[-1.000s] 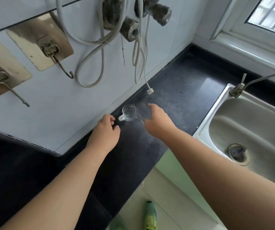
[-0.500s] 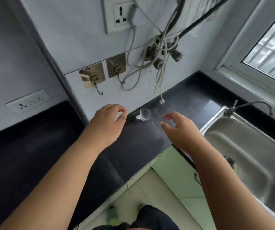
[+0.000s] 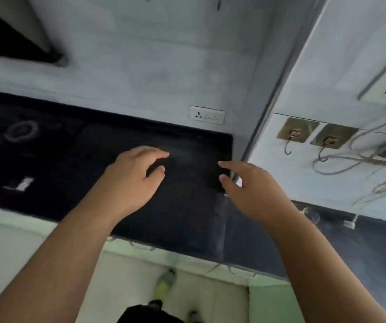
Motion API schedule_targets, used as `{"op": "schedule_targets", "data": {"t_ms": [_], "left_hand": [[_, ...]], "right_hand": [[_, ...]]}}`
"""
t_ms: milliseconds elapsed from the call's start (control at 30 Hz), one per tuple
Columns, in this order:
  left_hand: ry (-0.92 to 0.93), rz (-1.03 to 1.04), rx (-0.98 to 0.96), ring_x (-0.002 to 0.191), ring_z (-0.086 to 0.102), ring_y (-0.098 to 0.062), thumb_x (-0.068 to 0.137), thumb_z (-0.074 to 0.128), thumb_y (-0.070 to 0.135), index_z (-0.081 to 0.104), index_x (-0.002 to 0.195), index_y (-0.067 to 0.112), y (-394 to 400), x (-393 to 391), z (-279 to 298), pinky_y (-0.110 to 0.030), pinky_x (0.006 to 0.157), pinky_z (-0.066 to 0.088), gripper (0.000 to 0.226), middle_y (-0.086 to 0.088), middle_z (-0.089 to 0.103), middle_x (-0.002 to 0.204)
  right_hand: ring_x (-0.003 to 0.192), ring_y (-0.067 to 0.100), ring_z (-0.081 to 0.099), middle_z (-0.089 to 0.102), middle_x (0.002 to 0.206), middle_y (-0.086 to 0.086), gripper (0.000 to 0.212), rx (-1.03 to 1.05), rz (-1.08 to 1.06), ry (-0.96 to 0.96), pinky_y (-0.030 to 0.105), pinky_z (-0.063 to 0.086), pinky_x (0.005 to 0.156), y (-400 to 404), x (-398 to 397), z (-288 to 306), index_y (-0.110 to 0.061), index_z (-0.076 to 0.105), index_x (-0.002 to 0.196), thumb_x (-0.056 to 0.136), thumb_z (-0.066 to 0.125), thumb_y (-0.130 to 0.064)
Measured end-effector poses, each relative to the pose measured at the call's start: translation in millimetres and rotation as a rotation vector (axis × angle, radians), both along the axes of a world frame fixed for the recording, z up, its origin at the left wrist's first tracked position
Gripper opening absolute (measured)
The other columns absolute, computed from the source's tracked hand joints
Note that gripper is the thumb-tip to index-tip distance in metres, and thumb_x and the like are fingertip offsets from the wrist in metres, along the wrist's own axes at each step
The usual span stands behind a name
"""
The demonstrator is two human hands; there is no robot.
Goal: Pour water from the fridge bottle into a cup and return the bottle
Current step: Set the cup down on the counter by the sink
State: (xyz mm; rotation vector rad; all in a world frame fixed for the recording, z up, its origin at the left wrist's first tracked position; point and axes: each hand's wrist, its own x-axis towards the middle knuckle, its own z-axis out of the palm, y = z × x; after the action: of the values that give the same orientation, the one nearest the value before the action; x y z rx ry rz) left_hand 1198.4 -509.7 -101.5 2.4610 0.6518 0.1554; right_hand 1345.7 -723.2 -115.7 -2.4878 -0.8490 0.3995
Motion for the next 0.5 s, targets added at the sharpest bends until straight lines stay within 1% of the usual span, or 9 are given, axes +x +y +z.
{"op": "schedule_targets", "data": {"t_ms": [67, 100, 133, 200, 267, 300, 367, 400, 500], "left_hand": [[0.0, 0.142, 0.01, 0.142, 0.042, -0.007, 0.104, 0.05, 0.038, 0.056, 0.142, 0.042, 3, -40, 1, -0.04, 0.119, 0.037, 0.039, 0.023, 0.047, 0.15], [-0.002, 0.213, 0.017, 0.142, 0.042, -0.008, 0.104, 0.05, 0.038, 0.057, 0.142, 0.041, 6, -61, 2, -0.041, 0.119, 0.038, 0.039, 0.022, 0.048, 0.15], [-0.006, 0.28, 0.021, 0.141, 0.044, -0.009, 0.104, 0.051, 0.037, 0.058, 0.141, 0.04, 10, -82, 3, -0.041, 0.118, 0.039, 0.038, 0.02, 0.05, 0.148], [-0.019, 0.407, 0.03, 0.137, 0.047, -0.01, 0.103, 0.052, 0.035, 0.06, 0.14, 0.037, 18, -124, 7, -0.041, 0.116, 0.041, 0.037, 0.018, 0.053, 0.145], [-0.027, 0.53, 0.059, 0.133, 0.051, -0.014, 0.103, 0.052, 0.034, 0.06, 0.14, 0.034, 25, -163, 12, -0.044, 0.113, 0.044, 0.038, 0.014, 0.055, 0.143], [-0.024, 0.595, 0.075, 0.132, 0.051, -0.015, 0.103, 0.051, 0.034, 0.06, 0.141, 0.034, 28, -182, 14, -0.045, 0.112, 0.044, 0.038, 0.012, 0.056, 0.143], [-0.015, 0.711, 0.087, 0.135, 0.047, -0.017, 0.104, 0.049, 0.035, 0.058, 0.141, 0.037, 32, -220, 16, -0.047, 0.113, 0.042, 0.039, 0.012, 0.054, 0.146], [-0.014, 0.759, 0.084, 0.138, 0.044, -0.018, 0.104, 0.048, 0.036, 0.057, 0.141, 0.04, 34, -239, 16, -0.048, 0.115, 0.04, 0.038, 0.014, 0.053, 0.148], [-0.007, 0.883, 0.069, 0.139, 0.044, -0.02, 0.104, 0.047, 0.039, 0.056, 0.138, 0.045, 38, -295, 11, -0.052, 0.113, 0.041, 0.036, 0.015, 0.054, 0.147]], "right_hand": [[0.095, 0.009, 0.054, 0.056, 0.146, -0.008, 0.045, -0.014, 0.12, 0.013, 0.024, 0.04, 0.088, 26, -14, 1, -0.039, 0.051, 0.148, 0.104, 0.051, -0.047], [0.094, 0.007, 0.053, 0.054, 0.148, -0.009, 0.046, -0.011, 0.176, 0.019, 0.023, 0.041, 0.089, 42, -22, 2, -0.038, 0.051, 0.149, 0.103, 0.052, -0.047], [0.098, 0.006, 0.055, 0.053, 0.15, -0.009, 0.046, -0.001, 0.225, 0.026, 0.022, 0.041, 0.091, 56, -32, 3, -0.037, 0.052, 0.148, 0.103, 0.053, -0.047], [0.118, 0.009, 0.057, 0.051, 0.152, -0.01, 0.046, 0.028, 0.336, 0.026, 0.023, 0.042, 0.102, 86, -55, 8, -0.035, 0.053, 0.147, 0.103, 0.056, -0.045], [0.135, 0.011, 0.052, 0.049, 0.154, -0.01, 0.046, 0.046, 0.462, 0.004, 0.025, 0.039, 0.112, 114, -80, 15, -0.033, 0.054, 0.147, 0.103, 0.056, -0.044], [0.139, 0.01, 0.048, 0.048, 0.155, -0.011, 0.047, 0.05, 0.529, -0.011, 0.023, 0.037, 0.113, 129, -94, 18, -0.033, 0.052, 0.148, 0.103, 0.056, -0.043], [0.143, 0.009, 0.044, 0.044, 0.158, -0.012, 0.051, 0.043, 0.643, -0.041, 0.02, 0.032, 0.109, 155, -121, 24, -0.033, 0.047, 0.152, 0.103, 0.055, -0.044], [0.143, 0.009, 0.043, 0.043, 0.159, -0.012, 0.054, 0.037, 0.688, -0.048, 0.021, 0.032, 0.109, 169, -135, 27, -0.034, 0.044, 0.154, 0.103, 0.055, -0.044], [0.141, 0.011, 0.045, 0.041, 0.16, -0.014, 0.058, 0.01, 0.803, -0.041, 0.031, 0.04, 0.112, 208, -181, 31, -0.036, 0.037, 0.157, 0.103, 0.054, -0.047]]}}
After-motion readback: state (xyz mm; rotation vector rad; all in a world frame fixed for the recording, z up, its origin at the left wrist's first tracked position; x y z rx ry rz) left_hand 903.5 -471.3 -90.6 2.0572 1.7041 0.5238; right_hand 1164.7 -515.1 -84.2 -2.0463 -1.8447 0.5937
